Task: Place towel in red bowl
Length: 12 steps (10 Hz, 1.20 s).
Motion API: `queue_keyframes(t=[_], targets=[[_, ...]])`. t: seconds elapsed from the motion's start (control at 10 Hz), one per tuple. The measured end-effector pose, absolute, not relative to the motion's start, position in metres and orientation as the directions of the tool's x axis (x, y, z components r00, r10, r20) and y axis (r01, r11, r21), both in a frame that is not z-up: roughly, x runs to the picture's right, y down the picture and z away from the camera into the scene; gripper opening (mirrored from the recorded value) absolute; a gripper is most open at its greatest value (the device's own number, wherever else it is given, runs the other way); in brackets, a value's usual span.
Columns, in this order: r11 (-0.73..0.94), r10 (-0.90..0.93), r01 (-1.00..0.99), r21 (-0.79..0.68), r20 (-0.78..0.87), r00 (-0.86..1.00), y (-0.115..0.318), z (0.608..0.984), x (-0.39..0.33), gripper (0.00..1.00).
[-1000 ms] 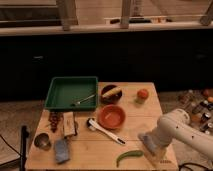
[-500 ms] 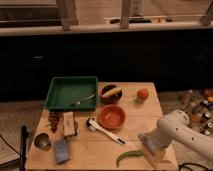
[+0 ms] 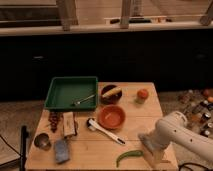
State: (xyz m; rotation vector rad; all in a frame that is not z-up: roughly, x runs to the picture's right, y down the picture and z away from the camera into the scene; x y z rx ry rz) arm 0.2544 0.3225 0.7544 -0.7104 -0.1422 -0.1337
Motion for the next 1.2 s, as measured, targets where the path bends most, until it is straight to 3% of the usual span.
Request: queue_keyframes(t=[0.3, 0.5, 1.2], targets=[[0.770, -0.032, 0.112, -0.629, 0.136, 0.990, 0.323, 0.763, 0.270, 0.80], [0.777, -0.017, 0.088, -0.623, 0.118, 0.993, 0.322, 0.769, 0.277, 0.72], [0.779, -0.013, 0.082, -0.622, 0.115, 0.993, 0.315, 0.770, 0.282, 0.04]])
